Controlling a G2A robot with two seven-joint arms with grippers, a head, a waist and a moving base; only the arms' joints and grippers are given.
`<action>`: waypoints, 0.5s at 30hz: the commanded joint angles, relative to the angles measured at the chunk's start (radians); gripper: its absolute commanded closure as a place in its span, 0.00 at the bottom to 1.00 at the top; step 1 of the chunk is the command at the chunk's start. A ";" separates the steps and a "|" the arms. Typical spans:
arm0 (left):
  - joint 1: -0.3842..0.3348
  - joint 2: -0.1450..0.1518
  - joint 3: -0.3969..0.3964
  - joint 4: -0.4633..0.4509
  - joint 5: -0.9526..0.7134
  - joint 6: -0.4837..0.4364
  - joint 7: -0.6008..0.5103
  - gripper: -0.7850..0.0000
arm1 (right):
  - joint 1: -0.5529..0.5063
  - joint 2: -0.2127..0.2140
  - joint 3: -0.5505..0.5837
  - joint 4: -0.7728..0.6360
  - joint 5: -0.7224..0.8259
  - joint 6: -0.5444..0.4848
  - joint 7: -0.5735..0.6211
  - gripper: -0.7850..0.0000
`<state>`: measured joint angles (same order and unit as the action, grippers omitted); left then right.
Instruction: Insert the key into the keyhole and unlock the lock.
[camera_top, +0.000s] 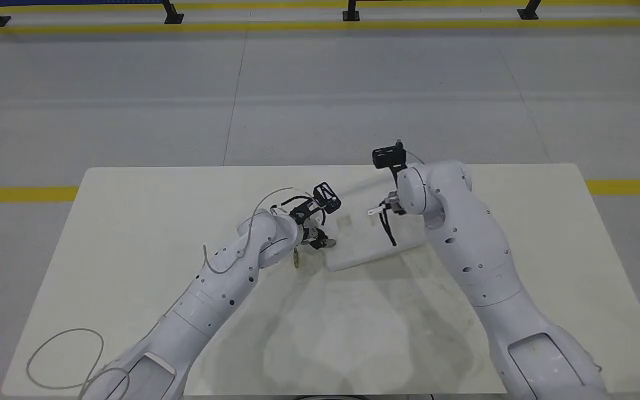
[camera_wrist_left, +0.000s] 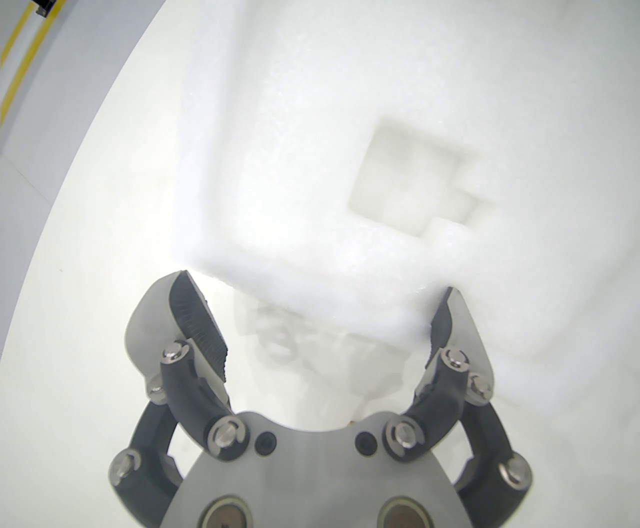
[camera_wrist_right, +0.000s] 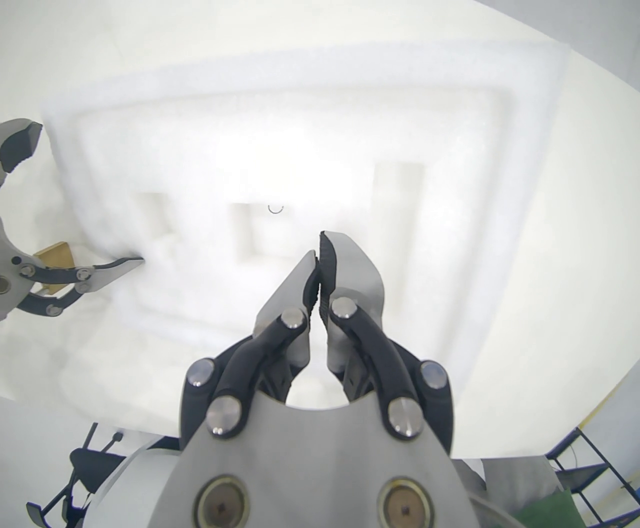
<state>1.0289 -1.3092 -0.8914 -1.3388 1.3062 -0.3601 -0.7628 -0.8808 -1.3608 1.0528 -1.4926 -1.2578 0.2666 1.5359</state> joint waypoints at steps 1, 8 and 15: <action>0.000 0.000 -0.001 -0.001 0.001 -0.001 -0.002 0.00 | 0.000 0.001 0.011 -0.003 0.000 0.007 0.000 1.00; 0.001 0.000 -0.003 -0.001 0.002 -0.006 -0.003 0.00 | -0.011 0.003 0.023 -0.021 -0.001 0.007 0.000 1.00; 0.002 0.000 -0.004 -0.002 0.002 -0.003 0.000 0.00 | -0.018 0.001 0.010 -0.034 -0.004 0.003 0.000 1.00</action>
<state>1.0313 -1.3095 -0.8958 -1.3404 1.3081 -0.3631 -0.7631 -0.8986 -1.3601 1.0631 -1.5263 -1.2619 0.2687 1.5359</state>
